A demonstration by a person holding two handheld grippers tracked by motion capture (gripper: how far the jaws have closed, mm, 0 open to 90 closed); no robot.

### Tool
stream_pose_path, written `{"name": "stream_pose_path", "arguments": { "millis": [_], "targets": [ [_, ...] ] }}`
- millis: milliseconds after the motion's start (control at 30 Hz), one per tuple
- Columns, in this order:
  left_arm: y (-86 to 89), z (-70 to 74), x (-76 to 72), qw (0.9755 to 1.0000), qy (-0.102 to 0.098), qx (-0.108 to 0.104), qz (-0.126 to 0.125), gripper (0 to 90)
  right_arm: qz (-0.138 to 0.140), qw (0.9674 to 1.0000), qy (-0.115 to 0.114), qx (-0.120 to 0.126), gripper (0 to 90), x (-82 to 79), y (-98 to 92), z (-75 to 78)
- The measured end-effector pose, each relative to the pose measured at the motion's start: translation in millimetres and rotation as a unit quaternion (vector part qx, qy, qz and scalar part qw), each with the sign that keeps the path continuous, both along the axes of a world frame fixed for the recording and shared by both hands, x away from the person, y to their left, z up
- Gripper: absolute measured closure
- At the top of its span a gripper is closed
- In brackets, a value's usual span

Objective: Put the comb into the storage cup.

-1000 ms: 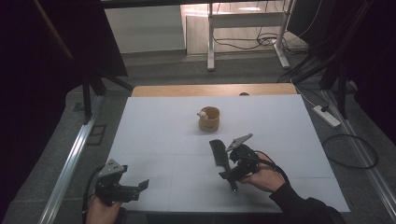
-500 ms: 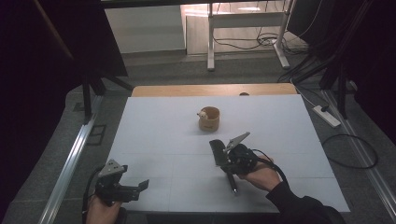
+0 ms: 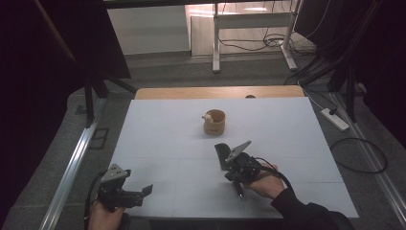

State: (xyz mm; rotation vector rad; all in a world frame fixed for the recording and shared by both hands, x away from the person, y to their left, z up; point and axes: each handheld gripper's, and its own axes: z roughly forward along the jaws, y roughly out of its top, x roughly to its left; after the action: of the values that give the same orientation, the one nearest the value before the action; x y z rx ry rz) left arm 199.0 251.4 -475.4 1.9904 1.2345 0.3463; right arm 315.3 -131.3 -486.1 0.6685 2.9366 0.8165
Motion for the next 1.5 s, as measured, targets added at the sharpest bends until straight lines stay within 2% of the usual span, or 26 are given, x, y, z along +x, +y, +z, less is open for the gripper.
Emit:
{"name": "stream_pose_path", "arguments": {
  "millis": [300, 767, 1500],
  "targets": [
    [-1.0, 0.3, 1.0, 1.0, 0.0, 0.005, -0.004, 0.3, 0.007, 0.9999, 0.001, -0.008, 90.0, -3.9, 2.5, -7.0],
    [0.0, 0.1, 2.6, 1.0, 0.0, 0.0, -0.006, 0.4, 0.012, 0.9995, 0.016, -0.024, 90.0, -10.2, 1.4, -17.7],
    [0.0, 0.1, 2.7, 1.0, 0.0, -0.001, -0.006, 0.5, -0.008, 0.9992, 0.025, -0.03, 90.0, -7.6, -16.3, -18.6]
  ]
}}
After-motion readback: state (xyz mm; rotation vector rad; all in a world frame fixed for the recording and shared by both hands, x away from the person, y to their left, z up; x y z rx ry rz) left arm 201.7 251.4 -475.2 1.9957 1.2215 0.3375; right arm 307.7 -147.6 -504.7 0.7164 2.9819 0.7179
